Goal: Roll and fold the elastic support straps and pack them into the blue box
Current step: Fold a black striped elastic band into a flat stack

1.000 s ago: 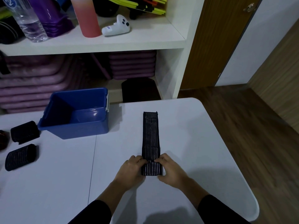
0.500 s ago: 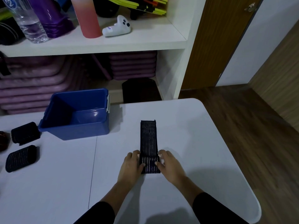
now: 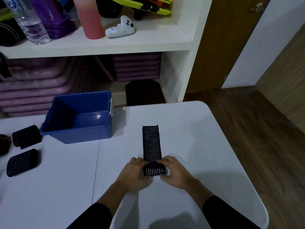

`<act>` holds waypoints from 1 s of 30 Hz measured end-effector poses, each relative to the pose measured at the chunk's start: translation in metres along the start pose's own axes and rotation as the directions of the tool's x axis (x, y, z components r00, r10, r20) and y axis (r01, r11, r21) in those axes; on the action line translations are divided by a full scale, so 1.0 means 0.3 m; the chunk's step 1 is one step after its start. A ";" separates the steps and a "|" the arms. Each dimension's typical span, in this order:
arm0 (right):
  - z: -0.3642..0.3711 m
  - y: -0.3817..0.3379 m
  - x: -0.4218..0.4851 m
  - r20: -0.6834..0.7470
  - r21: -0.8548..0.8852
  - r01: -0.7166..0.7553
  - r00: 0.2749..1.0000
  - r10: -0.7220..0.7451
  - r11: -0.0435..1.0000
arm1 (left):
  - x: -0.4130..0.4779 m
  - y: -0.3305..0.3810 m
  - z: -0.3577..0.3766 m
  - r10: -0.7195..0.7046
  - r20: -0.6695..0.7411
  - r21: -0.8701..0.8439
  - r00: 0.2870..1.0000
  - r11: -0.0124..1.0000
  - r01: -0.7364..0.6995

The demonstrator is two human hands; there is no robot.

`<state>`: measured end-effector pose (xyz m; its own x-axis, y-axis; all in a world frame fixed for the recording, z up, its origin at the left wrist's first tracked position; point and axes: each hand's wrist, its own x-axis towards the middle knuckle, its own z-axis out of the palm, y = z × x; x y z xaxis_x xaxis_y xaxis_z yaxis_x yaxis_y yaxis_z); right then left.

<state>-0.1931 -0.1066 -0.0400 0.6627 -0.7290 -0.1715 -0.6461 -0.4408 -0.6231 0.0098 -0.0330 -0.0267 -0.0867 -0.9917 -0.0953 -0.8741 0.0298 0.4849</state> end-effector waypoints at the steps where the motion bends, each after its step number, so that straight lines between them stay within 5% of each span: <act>1: -0.005 0.001 0.002 -0.005 0.031 -0.029 1.000 0.029 0.999 | 0.004 0.002 -0.010 -0.041 0.040 -0.059 0.998 0.997 0.044; 7: -0.010 -0.015 0.032 -0.046 0.100 -0.213 0.975 0.218 0.972 | 0.049 0.054 -0.022 -0.334 0.120 -0.416 0.935 0.838 0.353; 10: -0.014 -0.040 0.046 -0.086 0.084 -0.262 0.959 0.269 0.961 | 0.070 0.059 -0.007 -0.362 0.033 -0.295 0.932 0.887 0.355; 15: -0.015 -0.034 0.042 -0.172 -0.001 -0.097 0.981 0.095 0.995 | 0.063 0.049 -0.007 -0.206 -0.178 -0.223 0.962 0.961 0.164; 19: -0.013 -0.014 0.008 -0.091 0.056 0.004 0.996 0.002 0.998 | 0.022 0.011 0.013 0.027 -0.104 -0.134 0.994 0.990 -0.041; 24: -0.011 0.030 -0.005 0.031 0.034 0.057 0.998 -0.058 0.998 | 0.025 -0.011 0.034 0.110 -0.071 -0.061 0.991 0.992 -0.114; 30: -0.063 -0.012 0.030 0.010 0.183 -0.153 0.988 0.153 0.971 | 0.083 0.033 -0.018 -0.204 0.046 -0.362 0.978 0.909 0.206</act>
<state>-0.1919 -0.1215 -0.0248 0.5596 -0.7826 -0.2729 -0.6593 -0.2208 -0.7187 0.0016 -0.0581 -0.0195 0.0710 -0.9701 -0.2322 -0.6391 -0.2230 0.7361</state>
